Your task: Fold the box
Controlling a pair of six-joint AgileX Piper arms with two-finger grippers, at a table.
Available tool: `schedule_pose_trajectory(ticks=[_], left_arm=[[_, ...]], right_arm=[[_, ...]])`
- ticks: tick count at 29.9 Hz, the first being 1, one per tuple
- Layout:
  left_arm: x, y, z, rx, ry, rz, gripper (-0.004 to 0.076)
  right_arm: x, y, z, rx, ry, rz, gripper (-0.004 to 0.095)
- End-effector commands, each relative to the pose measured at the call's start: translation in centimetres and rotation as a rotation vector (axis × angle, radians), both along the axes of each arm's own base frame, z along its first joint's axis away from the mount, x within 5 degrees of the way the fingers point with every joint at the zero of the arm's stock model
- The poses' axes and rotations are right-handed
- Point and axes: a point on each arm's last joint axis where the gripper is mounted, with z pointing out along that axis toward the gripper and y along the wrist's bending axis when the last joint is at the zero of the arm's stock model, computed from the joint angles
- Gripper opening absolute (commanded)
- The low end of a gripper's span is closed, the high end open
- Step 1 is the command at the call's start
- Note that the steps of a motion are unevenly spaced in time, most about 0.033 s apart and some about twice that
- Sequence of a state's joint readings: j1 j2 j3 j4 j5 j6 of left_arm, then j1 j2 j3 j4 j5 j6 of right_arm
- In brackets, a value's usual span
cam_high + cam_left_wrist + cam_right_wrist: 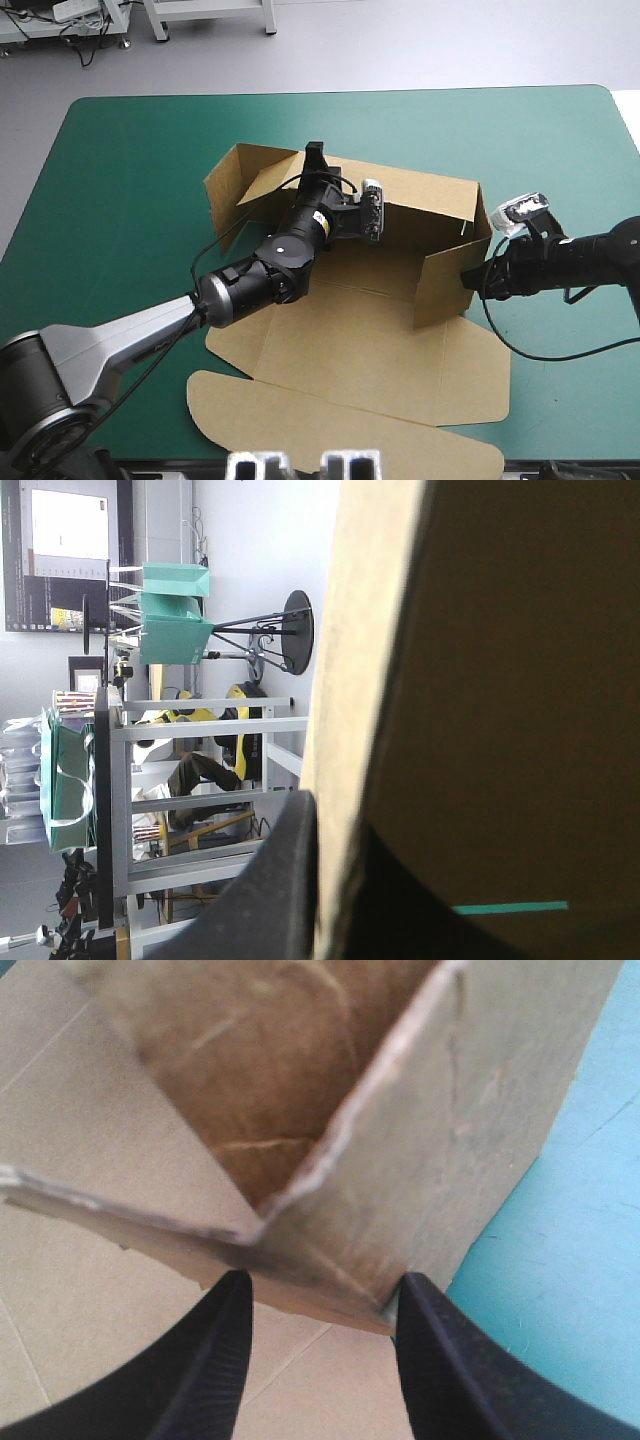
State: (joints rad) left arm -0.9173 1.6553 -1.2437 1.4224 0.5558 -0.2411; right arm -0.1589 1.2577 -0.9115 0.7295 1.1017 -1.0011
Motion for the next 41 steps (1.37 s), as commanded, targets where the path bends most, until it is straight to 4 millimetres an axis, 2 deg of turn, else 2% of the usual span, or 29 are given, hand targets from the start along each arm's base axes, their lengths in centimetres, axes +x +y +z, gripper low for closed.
schedule_pose_trajectory(ticks=[1,6,14,20,29,32,33,35,37,38,41], left_arm=[[-0.5,0.5,2.8,-0.061,-0.060,-0.002,-0.0010],[-0.6,0.5,2.8,-0.062,-0.059,-0.005,-0.0010],[-0.8,0.0,2.8,-0.100,-0.042,-0.056,-0.0010],[-0.9,-0.3,2.8,-0.126,-0.030,-0.082,-0.0010],[-0.9,-0.3,2.8,-0.125,-0.031,-0.086,-0.0010],[-1.0,-0.6,2.8,-0.133,-0.026,-0.114,-0.0010],[-1.1,-0.7,2.8,-0.136,-0.024,-0.124,-0.0010],[-1.1,-0.7,2.8,-0.138,-0.022,-0.133,-0.0010],[-1.1,-0.8,2.8,-0.139,-0.022,-0.135,-0.0010],[-1.1,-0.7,2.8,-0.137,-0.024,-0.134,-0.0010],[-1.1,-0.7,2.8,-0.133,-0.028,-0.132,-0.0010]], right_arm=[[-0.1,0.1,2.1,0.017,-0.102,-0.028,0.0430],[0.7,-0.1,1.8,0.000,-0.153,-0.036,0.0430],[1.4,0.3,1.9,0.075,-0.182,-0.042,0.0430],[2.9,1.0,1.4,0.049,-0.236,-0.089,0.0430],[5.3,0.3,0.8,0.040,-0.314,-0.262,0.0430],[5.8,0.3,0.3,0.037,-0.334,-0.238,0.0422],[6.0,0.4,0.1,0.047,-0.334,-0.236,0.0397],[6.5,0.5,-0.3,0.091,-0.307,-0.263,0.0271],[6.8,0.5,-0.8,0.098,-0.295,-0.259,0.0032],[6.9,0.6,-0.9,0.095,-0.296,-0.250,-0.0016],[6.9,0.8,-1.0,0.093,-0.287,-0.233,0.0001]])
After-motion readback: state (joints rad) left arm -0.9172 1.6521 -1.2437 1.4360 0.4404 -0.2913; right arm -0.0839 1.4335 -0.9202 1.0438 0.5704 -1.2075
